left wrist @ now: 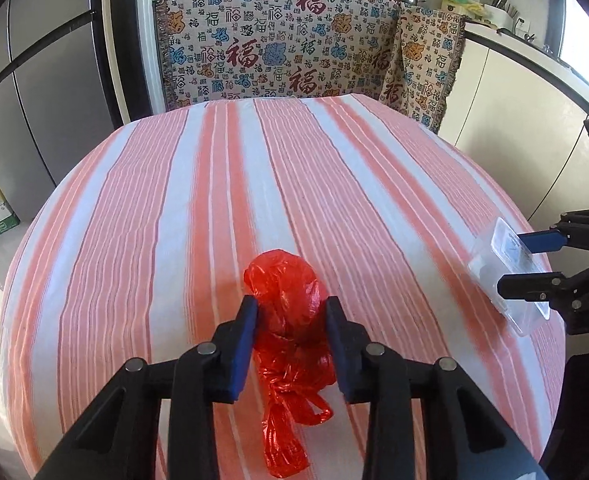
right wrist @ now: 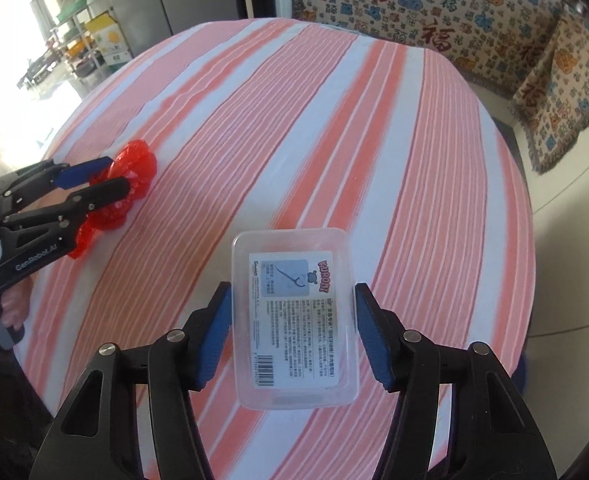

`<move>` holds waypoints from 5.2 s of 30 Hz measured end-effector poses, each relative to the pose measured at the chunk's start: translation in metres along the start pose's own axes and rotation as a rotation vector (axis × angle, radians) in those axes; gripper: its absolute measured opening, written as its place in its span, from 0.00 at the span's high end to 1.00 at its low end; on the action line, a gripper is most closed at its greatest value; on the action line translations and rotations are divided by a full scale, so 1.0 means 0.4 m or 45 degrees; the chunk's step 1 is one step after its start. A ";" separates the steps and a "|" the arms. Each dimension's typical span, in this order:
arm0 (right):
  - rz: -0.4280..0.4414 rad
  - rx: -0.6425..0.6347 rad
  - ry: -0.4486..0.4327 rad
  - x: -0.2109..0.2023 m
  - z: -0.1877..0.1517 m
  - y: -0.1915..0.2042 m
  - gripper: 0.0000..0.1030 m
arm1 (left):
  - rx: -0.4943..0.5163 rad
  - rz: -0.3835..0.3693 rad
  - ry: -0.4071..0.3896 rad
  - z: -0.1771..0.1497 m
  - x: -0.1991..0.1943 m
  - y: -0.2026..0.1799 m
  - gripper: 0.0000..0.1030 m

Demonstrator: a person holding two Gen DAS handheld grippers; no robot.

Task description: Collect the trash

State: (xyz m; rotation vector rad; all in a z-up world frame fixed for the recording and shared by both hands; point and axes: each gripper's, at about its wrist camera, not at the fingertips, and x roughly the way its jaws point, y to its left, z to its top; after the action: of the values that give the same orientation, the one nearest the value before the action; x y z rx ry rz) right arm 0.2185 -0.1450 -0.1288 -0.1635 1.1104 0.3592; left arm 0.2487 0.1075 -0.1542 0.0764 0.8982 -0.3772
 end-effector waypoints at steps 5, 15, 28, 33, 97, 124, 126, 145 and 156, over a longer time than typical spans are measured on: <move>0.027 0.089 -0.075 -0.075 -0.049 -0.092 0.40 | 0.073 -0.029 -0.082 0.025 -0.056 -0.102 0.68; -0.027 0.291 -0.156 -0.201 -0.182 -0.319 0.40 | 0.249 -0.163 -0.128 0.105 -0.082 -0.395 0.68; -0.170 0.641 -0.173 -0.251 -0.411 -0.678 0.40 | 0.467 -0.416 -0.071 0.150 -0.004 -0.797 0.68; -0.198 0.831 -0.131 -0.187 -0.500 -0.819 0.40 | 0.465 -0.503 0.036 0.146 0.106 -0.942 0.68; -0.556 0.947 -0.283 -0.406 -0.865 -0.474 0.00 | 0.429 -0.263 0.025 -0.118 -0.063 -1.014 0.00; -0.559 0.955 -0.281 -0.417 -0.872 -0.466 0.00 | 0.447 -0.256 0.035 -0.128 -0.056 -1.023 0.00; -0.557 0.957 -0.281 -0.418 -0.872 -0.467 0.00 | 0.447 -0.257 0.036 -0.128 -0.056 -1.023 0.00; -0.560 0.968 -0.275 -0.420 -0.878 -0.467 0.00 | 0.453 -0.261 0.040 -0.131 -0.050 -1.028 0.00; -0.558 0.973 -0.271 -0.418 -0.882 -0.471 0.00 | 0.465 -0.265 0.047 -0.133 -0.045 -1.033 0.00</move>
State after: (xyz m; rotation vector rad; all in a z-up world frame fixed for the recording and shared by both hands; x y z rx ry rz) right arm -0.0771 -0.4616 -0.1432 0.3015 0.9041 -0.4382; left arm 0.0534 -0.2605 -0.1358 0.3279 0.8678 -0.7334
